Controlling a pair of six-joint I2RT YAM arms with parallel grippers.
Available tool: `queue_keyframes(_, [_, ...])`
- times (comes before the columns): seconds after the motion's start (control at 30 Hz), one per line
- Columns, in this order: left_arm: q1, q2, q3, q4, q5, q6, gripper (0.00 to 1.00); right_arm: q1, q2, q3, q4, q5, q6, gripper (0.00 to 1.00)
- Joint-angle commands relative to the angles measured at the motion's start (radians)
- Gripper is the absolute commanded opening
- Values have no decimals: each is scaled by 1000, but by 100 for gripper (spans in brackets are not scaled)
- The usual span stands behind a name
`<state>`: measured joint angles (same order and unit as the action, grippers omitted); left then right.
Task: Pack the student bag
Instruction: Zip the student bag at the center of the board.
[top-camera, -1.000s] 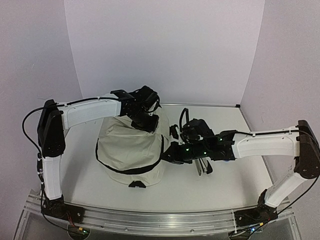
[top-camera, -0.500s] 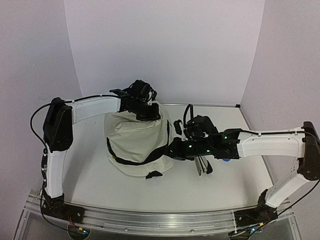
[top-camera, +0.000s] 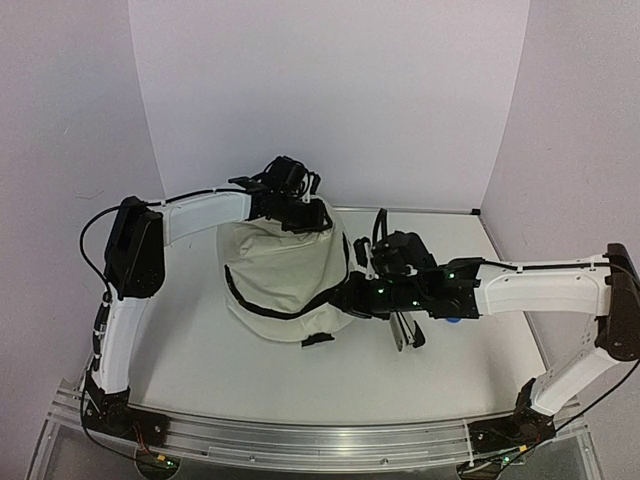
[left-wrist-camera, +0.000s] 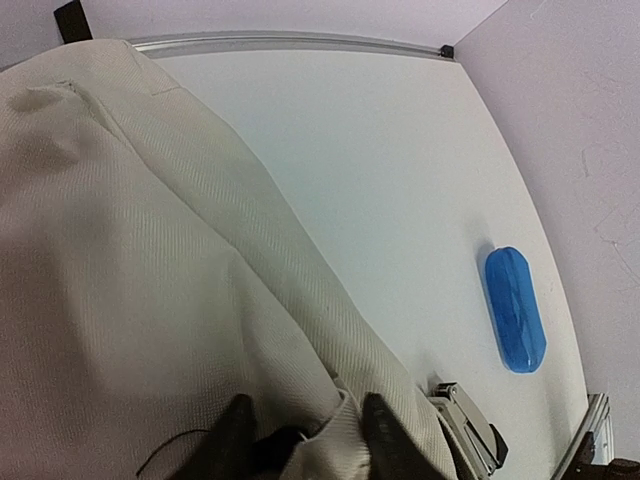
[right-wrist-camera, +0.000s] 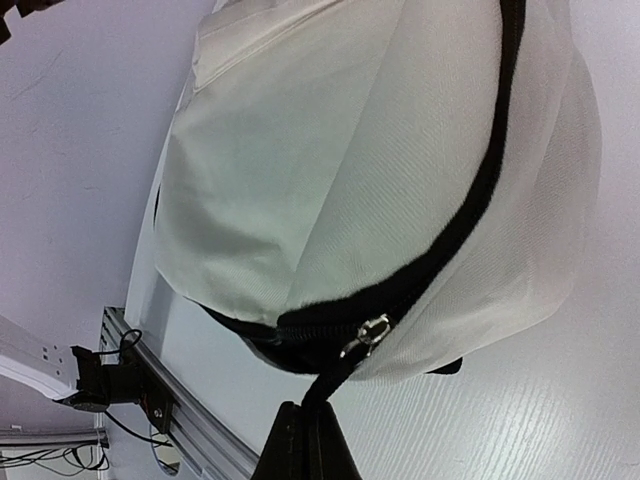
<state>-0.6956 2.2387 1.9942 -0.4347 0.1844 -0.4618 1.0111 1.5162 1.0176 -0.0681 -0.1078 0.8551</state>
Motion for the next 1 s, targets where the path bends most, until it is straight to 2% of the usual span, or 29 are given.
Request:
queue_keyframes(0.0, [25,-66,-11,47,13,40,49,18,-51,-20,35,54,32,0])
queue_keyframes(0.03, [23,-98,-29,28,49,55,64,17,-56,-32,33,77,38,0])
queue_keyframes(0.1, [17,-128,-37,-26,92,68,74,8,-56,-46,35,90,41,0])
queue_keyframes(0.3, [-61,-192,-79,-223,99,92,88,-15,-42,-53,36,89,33,0])
queue_keyframes(0.47, [-137,-180,-69,-320,134,94,89,-17,-46,-64,38,89,37,0])
queue_keyframes(0.63, [-157,-146,-54,-323,164,63,86,-17,-55,-71,40,91,41,0])
queue_keyframes(0.77, [-157,-98,-19,-340,197,41,79,-17,-55,-75,42,91,42,0])
queue_keyframes(0.83, [-157,-63,22,-378,197,37,67,-18,-53,-76,47,90,42,0])
queue_keyframes(0.87, [-157,-44,38,-391,189,34,56,-17,-53,-76,50,87,40,0])
queue_keyframes(0.9, [-156,-41,36,-388,185,29,51,-17,-53,-77,52,85,37,0])
queue_keyframes(0.93, [-157,-43,25,-366,185,20,42,-17,-54,-77,54,83,34,0])
queue_keyframes(0.97, [-157,-44,12,-350,192,16,39,-18,-55,-78,55,81,31,0])
